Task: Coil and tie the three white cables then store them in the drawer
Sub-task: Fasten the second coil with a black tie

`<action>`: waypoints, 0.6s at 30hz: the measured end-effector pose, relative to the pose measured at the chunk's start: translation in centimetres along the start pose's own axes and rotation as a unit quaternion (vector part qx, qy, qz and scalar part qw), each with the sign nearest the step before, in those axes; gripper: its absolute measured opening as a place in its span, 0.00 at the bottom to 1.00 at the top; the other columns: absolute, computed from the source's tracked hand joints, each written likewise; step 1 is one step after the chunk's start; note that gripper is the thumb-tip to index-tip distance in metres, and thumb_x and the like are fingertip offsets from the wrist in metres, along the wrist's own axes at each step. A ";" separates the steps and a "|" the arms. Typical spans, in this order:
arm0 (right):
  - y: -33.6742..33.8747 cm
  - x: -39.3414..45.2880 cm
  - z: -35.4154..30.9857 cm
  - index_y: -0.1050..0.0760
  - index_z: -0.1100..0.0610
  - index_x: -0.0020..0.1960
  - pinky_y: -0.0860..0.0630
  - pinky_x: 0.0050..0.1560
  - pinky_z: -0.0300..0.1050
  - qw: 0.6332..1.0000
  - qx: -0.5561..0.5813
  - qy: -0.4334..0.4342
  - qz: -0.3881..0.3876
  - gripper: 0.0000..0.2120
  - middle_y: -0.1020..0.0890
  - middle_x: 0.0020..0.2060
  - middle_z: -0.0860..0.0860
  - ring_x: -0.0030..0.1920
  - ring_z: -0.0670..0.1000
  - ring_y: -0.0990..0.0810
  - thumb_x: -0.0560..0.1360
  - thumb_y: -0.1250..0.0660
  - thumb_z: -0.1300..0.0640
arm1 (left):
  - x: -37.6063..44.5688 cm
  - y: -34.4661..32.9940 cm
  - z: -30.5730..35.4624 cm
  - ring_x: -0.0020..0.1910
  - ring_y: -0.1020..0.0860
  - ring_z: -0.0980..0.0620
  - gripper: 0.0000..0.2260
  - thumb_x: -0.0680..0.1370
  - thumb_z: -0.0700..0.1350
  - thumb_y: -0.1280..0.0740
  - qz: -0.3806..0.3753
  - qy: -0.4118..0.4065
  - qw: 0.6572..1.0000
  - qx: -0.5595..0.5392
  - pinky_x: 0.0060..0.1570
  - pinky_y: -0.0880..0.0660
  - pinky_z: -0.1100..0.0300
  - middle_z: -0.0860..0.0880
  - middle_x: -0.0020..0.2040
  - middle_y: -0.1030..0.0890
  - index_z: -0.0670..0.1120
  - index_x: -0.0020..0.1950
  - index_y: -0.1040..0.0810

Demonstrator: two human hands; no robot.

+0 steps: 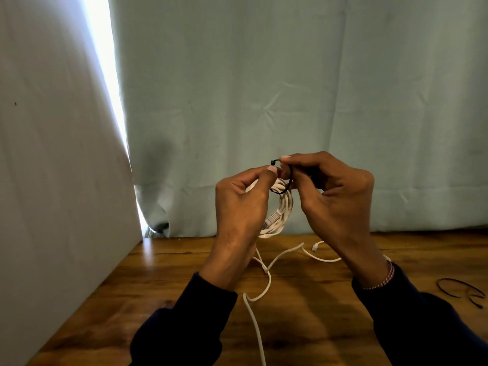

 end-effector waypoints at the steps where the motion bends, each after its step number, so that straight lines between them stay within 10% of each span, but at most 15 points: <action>1: 0.0 0.0 0.1 0.19 0.57 0.57 0.20 0.50 0.33 1.000 -0.004 -0.001 0.000 0.08 0.17 0.48 0.45 0.48 0.42 0.16 0.78 0.31 0.61 | 0.1 0.0 -0.1 0.39 0.26 0.44 0.12 0.79 0.47 0.30 0.000 0.000 1.000 -0.001 0.38 0.29 0.61 0.57 0.27 0.22 0.61 0.37 0.16; 10: 0.0 0.0 0.4 0.18 0.60 0.56 0.19 0.48 0.35 1.000 -0.010 -0.004 0.000 0.09 0.17 0.48 0.46 0.48 0.43 0.16 0.78 0.31 0.60 | 0.2 0.1 -0.4 0.27 0.26 0.60 0.14 0.78 0.48 0.30 0.001 -0.008 1.000 0.013 0.37 0.28 0.62 0.56 0.32 0.17 0.63 0.35 0.17; 18: -0.1 0.1 0.2 0.18 0.60 0.56 0.19 0.48 0.32 1.000 -0.019 0.002 -0.007 0.10 0.18 0.48 0.45 0.48 0.43 0.17 0.79 0.33 0.58 | 0.2 0.0 -0.3 0.29 0.25 0.51 0.13 0.78 0.47 0.30 0.002 -0.009 1.000 0.006 0.40 0.26 0.59 0.55 0.38 0.14 0.63 0.36 0.16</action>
Point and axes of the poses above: each hand's wrist, its own x-axis towards the middle knuckle, its own y-axis out of the back of the hand, z = x × y, the point moved 4 cm from there along x, towards the middle knuckle
